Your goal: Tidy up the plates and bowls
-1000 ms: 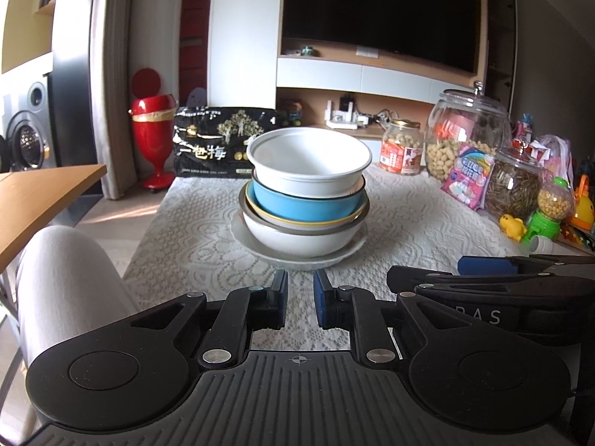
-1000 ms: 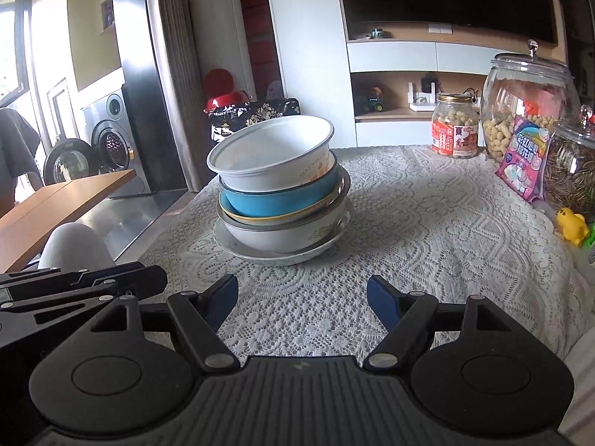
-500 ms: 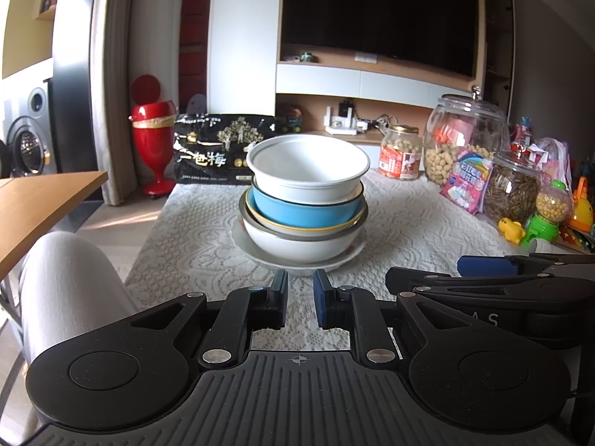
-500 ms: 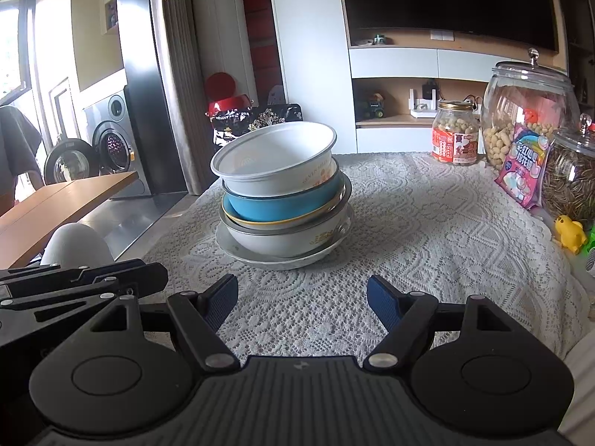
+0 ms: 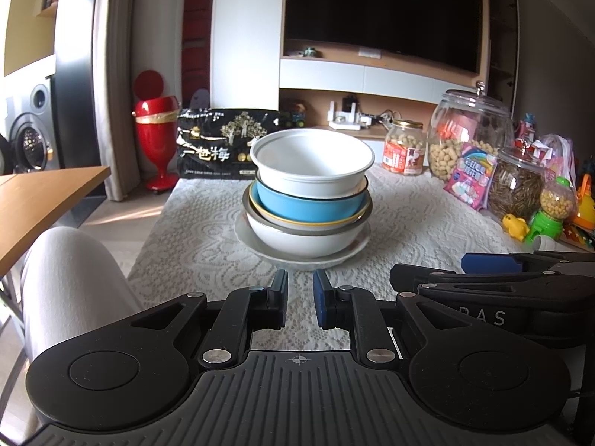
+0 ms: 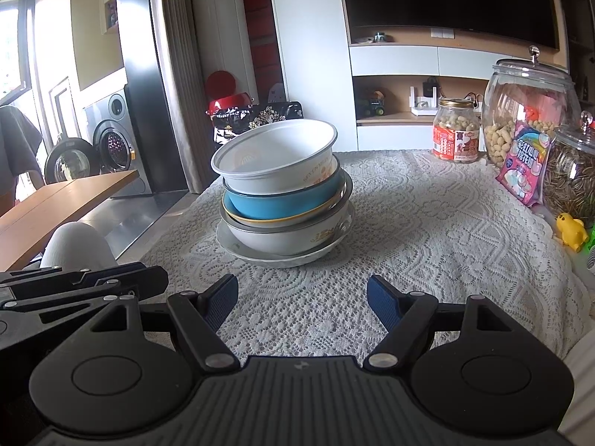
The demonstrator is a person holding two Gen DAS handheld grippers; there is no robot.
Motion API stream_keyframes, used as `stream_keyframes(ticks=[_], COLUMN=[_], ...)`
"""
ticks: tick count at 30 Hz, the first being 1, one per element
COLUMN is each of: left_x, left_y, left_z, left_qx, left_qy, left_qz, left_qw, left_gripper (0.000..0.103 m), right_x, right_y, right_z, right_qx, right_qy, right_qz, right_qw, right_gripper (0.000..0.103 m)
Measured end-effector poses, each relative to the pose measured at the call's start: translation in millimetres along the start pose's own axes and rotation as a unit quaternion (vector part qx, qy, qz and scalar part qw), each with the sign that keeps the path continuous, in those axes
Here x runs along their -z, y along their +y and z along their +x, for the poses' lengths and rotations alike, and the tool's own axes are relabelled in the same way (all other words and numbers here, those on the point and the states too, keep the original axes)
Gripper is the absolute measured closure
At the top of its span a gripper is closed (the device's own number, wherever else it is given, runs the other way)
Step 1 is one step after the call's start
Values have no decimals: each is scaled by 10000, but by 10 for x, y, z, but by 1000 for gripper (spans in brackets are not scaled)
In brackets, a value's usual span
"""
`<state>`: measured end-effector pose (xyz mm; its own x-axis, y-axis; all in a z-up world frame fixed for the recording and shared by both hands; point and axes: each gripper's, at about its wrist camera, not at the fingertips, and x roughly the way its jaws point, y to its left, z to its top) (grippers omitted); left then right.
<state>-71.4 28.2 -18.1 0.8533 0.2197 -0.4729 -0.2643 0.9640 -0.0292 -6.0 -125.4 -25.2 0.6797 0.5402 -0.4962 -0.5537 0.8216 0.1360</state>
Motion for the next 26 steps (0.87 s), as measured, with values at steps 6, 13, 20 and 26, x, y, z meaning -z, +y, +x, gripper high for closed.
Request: stream_keyframes(ticks=[6, 13, 20, 26], left_x=[-1, 2, 5, 14], left_y=[-7, -7, -4, -16], left_z=[14, 21, 20, 11], left_qx=[-18, -27, -42, -15], left_qy=[48, 64, 61, 60], left_qz=[0, 0, -21, -54], left_qw=[10000, 10000, 10000, 10000], left_gripper=[85, 85, 85, 85], right_x=[3, 1, 2, 3], right_y=[4, 4, 5, 6], right_z=[9, 9, 11, 13], right_qx=[-11, -22, -22, -29], right_qy=[34, 58, 59, 70], right_qz=[16, 25, 27, 30], right_qw=[10000, 10000, 10000, 10000], right_gripper=[26, 26, 26, 26])
